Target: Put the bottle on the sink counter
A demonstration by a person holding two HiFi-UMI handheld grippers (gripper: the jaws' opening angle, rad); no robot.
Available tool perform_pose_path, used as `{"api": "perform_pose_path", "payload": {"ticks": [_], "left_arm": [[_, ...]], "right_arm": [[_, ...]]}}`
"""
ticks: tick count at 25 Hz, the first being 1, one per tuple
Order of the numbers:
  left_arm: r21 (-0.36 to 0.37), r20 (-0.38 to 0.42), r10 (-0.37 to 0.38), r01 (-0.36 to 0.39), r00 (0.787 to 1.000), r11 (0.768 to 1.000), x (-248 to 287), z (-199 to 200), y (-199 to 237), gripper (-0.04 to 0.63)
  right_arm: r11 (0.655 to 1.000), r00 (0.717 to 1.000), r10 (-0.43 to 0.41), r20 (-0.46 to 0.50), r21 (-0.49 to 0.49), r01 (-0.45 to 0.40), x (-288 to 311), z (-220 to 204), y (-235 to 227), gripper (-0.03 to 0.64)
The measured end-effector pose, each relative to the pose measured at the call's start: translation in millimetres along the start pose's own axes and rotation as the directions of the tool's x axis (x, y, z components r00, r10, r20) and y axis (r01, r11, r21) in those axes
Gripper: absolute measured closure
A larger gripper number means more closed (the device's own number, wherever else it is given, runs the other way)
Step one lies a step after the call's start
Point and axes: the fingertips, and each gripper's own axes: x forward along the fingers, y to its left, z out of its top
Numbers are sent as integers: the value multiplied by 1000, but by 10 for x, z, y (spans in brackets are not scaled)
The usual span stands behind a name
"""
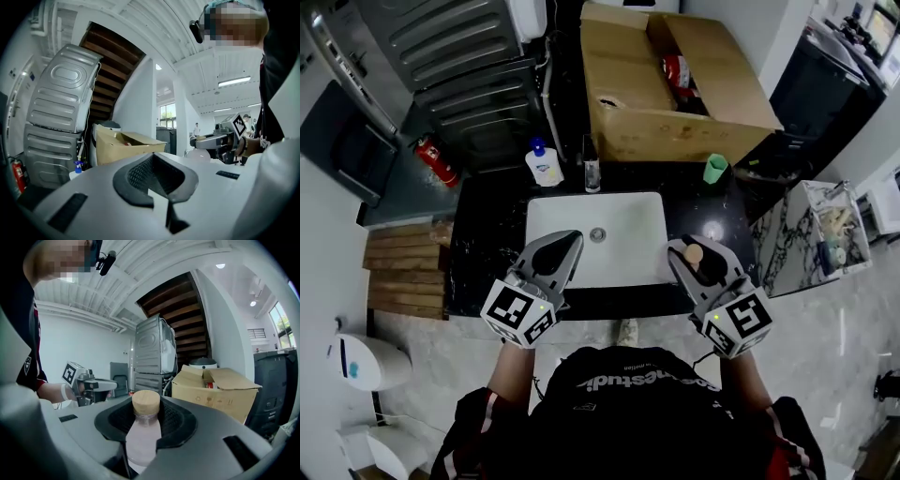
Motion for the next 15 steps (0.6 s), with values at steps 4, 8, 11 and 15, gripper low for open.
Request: {"api": "perform_pose_path", "payload": {"ticks": [4, 8, 11, 15], "left_arm": [[-3, -16, 50, -50, 999, 999, 314, -55, 89, 581], [0, -54, 89, -89, 995, 996, 494, -145, 212, 581], [7, -74, 126, -126, 989, 992, 607, -228, 388, 581], [-8, -63, 162, -163, 985, 987, 670, -294, 646, 581]], "right_arm": [[999, 999, 44, -13, -2, -44, 172, -28, -328, 465], [999, 999, 43, -7, 24, -43, 367, -79, -604, 465], [999, 1000, 30, -6, 17, -30, 563, -129, -765, 465], [1000, 1000, 7, -11, 13, -6, 906, -242, -952, 465]]}}
